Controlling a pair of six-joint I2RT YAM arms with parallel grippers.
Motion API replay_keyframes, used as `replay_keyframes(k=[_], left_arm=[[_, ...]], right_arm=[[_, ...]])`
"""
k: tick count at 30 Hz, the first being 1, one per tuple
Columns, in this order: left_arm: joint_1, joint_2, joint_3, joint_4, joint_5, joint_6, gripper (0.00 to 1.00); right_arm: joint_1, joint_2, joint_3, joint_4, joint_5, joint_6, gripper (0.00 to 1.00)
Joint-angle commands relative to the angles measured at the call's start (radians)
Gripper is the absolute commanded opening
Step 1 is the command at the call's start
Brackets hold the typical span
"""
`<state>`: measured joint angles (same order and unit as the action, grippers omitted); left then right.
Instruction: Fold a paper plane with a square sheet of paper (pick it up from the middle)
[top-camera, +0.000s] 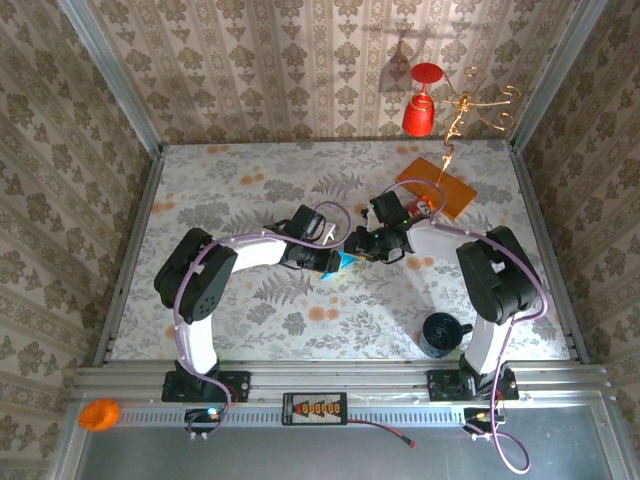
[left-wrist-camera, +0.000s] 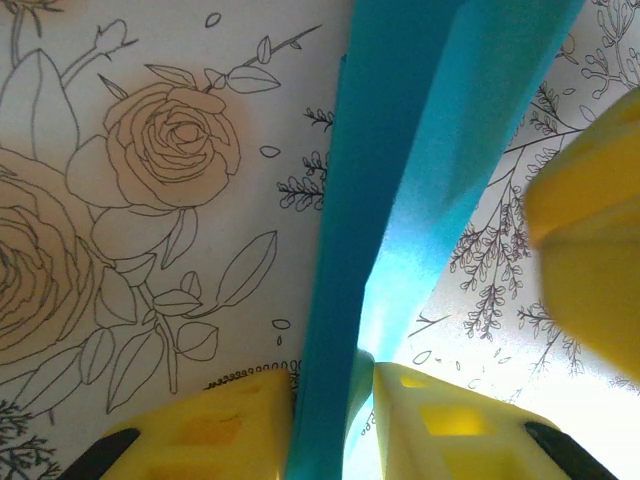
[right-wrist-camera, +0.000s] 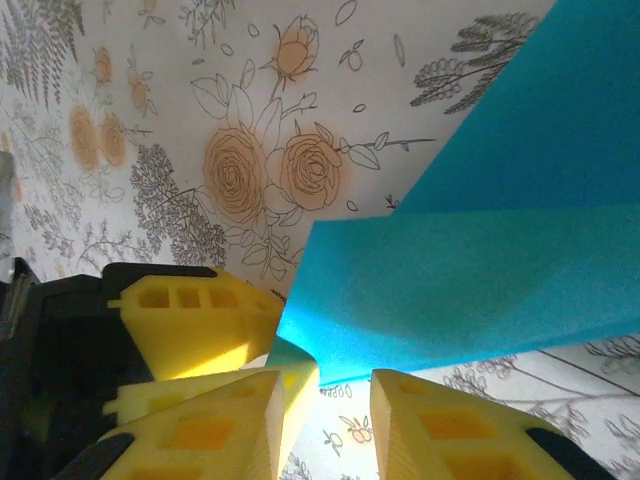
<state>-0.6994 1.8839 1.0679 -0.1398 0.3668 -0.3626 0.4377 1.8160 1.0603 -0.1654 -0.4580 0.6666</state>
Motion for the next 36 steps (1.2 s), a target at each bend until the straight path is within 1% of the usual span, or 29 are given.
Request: replay_keyframes(k=[1, 8, 21, 26, 31, 36], left_arm=[[-0.015, 0.055, -0.010, -0.049, 0.012, -0.004, 0.29], [-0.014, 0.057, -0.011, -0.050, 0.017, -0.005, 0.29], [-0.014, 0.053, -0.020, -0.048, 0.027, -0.008, 0.28], [-0.014, 0.058, -0.022, -0.044, 0.032, -0.011, 0.27], [-0.014, 0.066, -0.020, -0.048, 0.034, -0.010, 0.27], [-0.014, 0.067, -0.016, -0.044, 0.036, -0.009, 0.27]], right_arm=[[0.007, 0.025, 0.010, 0.038, -0.025, 0.034, 0.28], [0.012, 0.060, 0.018, 0.065, -0.074, 0.031, 0.24], [0.011, 0.076, 0.026, 0.033, 0.023, 0.039, 0.22], [0.009, 0.076, 0.027, 0.026, 0.021, 0.037, 0.22], [0.005, 0.031, 0.017, 0.105, -0.043, 0.055, 0.23], [-0.001, 0.046, 0.026, 0.090, -0.020, 0.057, 0.22]])
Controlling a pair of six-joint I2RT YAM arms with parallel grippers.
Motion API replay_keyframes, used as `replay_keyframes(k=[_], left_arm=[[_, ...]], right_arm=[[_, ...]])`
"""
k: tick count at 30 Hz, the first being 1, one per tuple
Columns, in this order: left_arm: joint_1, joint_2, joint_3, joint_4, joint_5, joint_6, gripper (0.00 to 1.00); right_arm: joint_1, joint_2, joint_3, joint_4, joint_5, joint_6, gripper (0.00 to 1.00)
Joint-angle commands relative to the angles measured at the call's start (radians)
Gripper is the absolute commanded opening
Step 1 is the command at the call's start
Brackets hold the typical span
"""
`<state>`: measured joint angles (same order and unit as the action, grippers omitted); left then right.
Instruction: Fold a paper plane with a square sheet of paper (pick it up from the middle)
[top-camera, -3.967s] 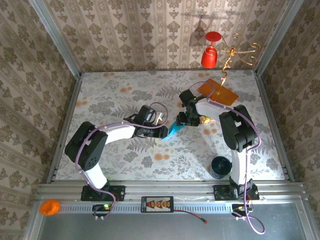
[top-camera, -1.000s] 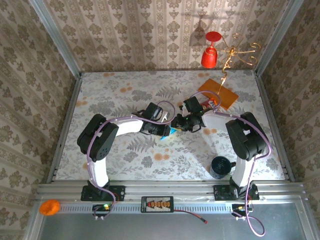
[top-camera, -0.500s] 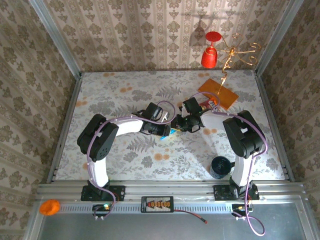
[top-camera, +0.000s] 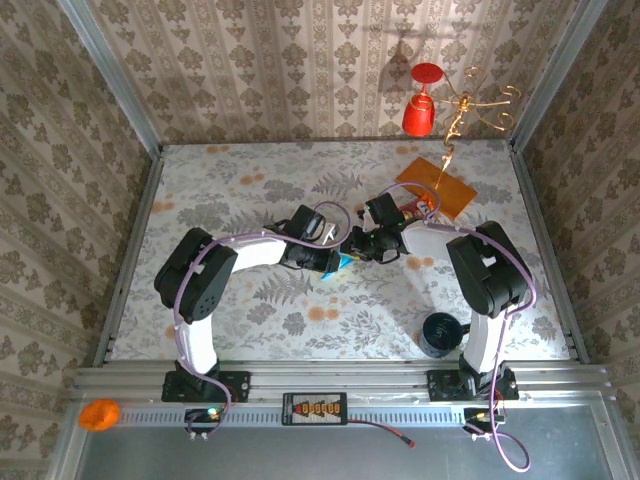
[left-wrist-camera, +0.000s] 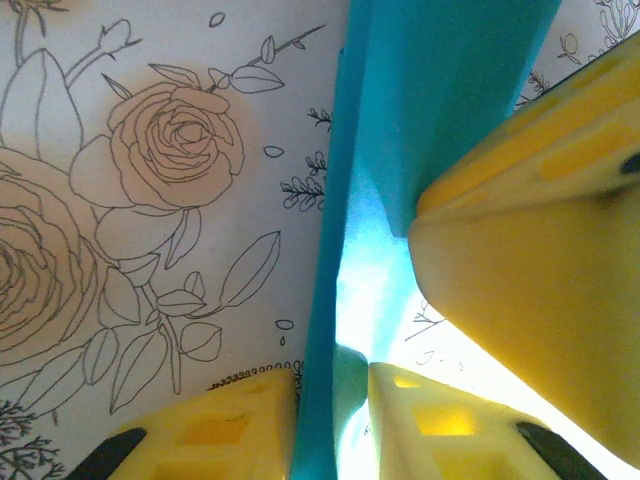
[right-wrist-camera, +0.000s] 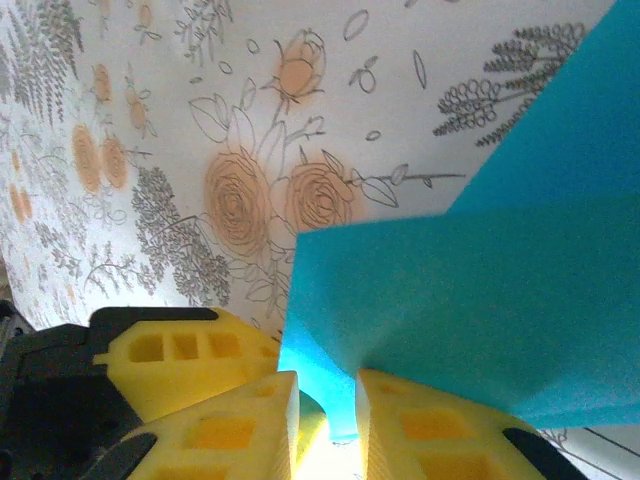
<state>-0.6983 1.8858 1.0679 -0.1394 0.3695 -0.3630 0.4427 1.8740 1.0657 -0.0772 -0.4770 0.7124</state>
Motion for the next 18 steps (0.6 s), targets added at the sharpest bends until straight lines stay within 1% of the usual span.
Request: replay_keyframes(k=[1, 6, 13, 18], left_arm=[[-0.015, 0.065, -0.017, -0.046, 0.033, -0.009, 0.27], [-0.015, 0.064, -0.021, -0.048, 0.032, -0.009, 0.27], [-0.014, 0.062, -0.019, -0.048, 0.038, -0.010, 0.27], [-0.012, 0.065, -0.020, -0.049, 0.049, -0.011, 0.26]], right_arm=[[-0.006, -0.002, 0.023, -0.005, 0.004, 0.012, 0.22], [-0.007, 0.015, 0.021, -0.003, 0.010, 0.018, 0.19], [-0.007, 0.017, 0.032, -0.061, 0.067, -0.002, 0.19], [-0.007, 0.016, 0.021, -0.069, 0.078, -0.004, 0.19]])
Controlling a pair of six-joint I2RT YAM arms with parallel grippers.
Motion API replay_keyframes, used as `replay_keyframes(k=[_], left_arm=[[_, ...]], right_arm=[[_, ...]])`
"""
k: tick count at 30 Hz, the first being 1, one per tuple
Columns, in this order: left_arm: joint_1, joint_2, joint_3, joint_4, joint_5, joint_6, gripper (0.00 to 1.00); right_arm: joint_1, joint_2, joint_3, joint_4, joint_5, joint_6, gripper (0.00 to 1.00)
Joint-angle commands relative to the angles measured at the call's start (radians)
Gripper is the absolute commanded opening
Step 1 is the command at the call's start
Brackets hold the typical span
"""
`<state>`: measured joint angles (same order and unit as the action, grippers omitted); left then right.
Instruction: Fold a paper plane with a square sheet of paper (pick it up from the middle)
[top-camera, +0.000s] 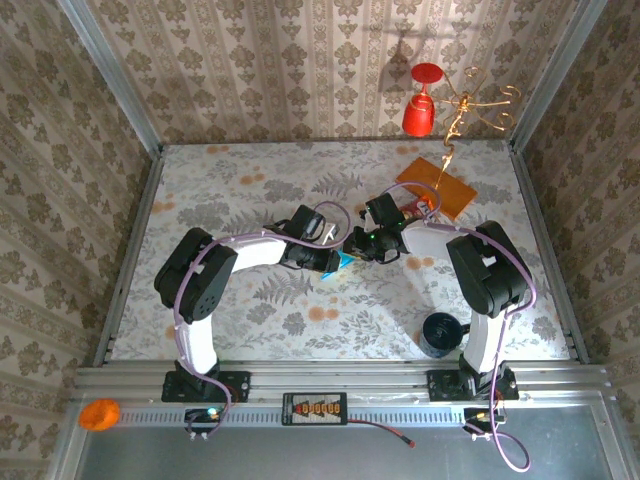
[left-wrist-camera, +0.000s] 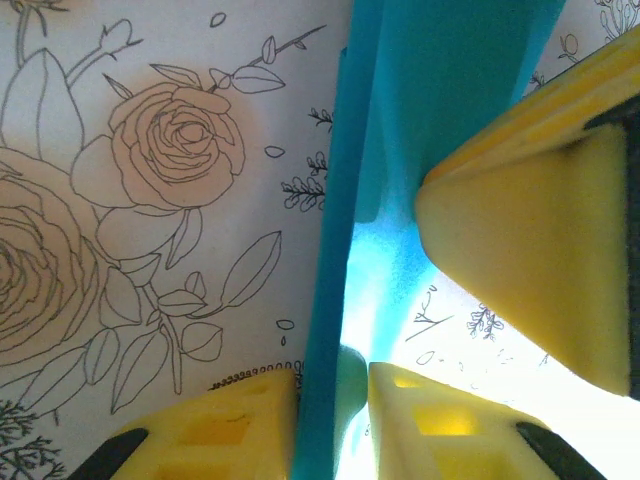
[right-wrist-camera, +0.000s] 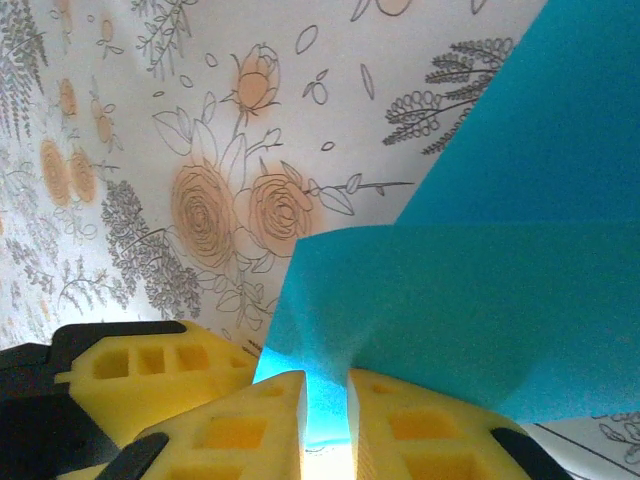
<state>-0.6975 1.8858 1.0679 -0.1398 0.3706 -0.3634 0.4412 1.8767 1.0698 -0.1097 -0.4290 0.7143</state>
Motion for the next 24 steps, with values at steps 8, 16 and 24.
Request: replay_keyframes(k=[8, 16, 24], left_arm=[[-0.011, 0.080, -0.021, -0.046, 0.059, -0.012, 0.25], [-0.011, 0.090, -0.030, -0.038, 0.064, -0.015, 0.25], [-0.011, 0.095, -0.025, -0.043, 0.062, -0.011, 0.25]], right_arm=[[-0.006, 0.019, 0.022, -0.045, 0.016, -0.011, 0.19], [-0.006, 0.034, 0.027, -0.064, 0.014, -0.017, 0.19], [-0.006, 0.024, 0.035, -0.075, 0.020, -0.013, 0.19]])
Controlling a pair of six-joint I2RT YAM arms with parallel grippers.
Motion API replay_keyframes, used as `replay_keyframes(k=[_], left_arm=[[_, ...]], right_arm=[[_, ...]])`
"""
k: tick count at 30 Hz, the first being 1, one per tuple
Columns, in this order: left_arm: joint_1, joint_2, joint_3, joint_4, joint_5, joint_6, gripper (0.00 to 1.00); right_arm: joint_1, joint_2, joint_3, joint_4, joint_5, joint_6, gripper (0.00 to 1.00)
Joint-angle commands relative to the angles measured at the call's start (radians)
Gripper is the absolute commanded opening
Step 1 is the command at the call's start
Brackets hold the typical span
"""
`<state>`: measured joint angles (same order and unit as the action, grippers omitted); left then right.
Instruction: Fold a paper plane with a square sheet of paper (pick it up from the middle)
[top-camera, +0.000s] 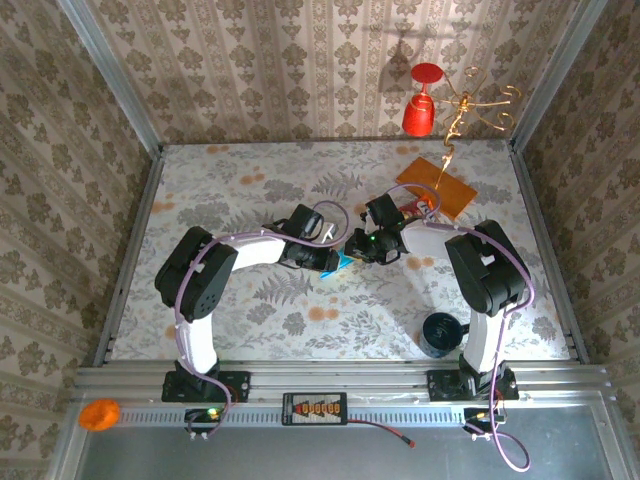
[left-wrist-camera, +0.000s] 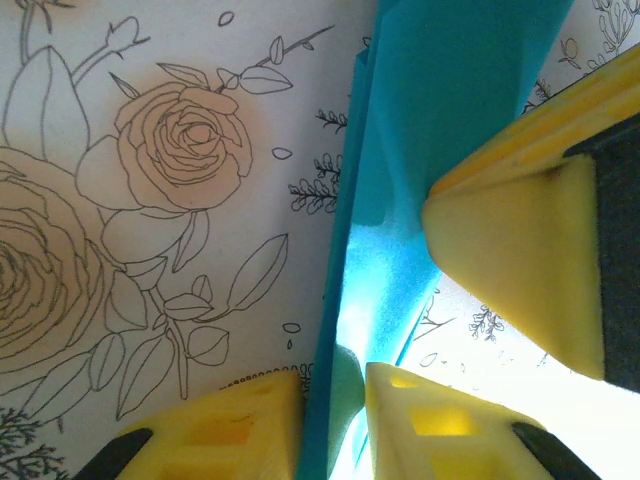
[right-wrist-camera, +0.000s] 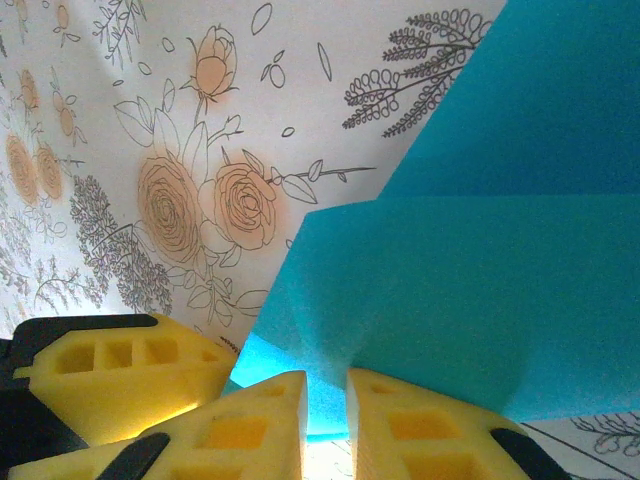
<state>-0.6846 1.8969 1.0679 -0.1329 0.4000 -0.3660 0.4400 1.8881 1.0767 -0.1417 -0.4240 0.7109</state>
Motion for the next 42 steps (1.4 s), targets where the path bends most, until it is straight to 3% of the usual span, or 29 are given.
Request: replay_keyframes(k=[1, 42], left_arm=[[-0.024, 0.084, -0.025, -0.050, 0.033, -0.007, 0.25], [-0.036, 0.101, -0.056, -0.046, -0.006, -0.010, 0.24]], right_arm=[[-0.004, 0.014, 0.029, -0.045, 0.017, -0.011, 0.19], [-0.004, 0.046, -0.003, -0.054, 0.014, -0.014, 0.18]])
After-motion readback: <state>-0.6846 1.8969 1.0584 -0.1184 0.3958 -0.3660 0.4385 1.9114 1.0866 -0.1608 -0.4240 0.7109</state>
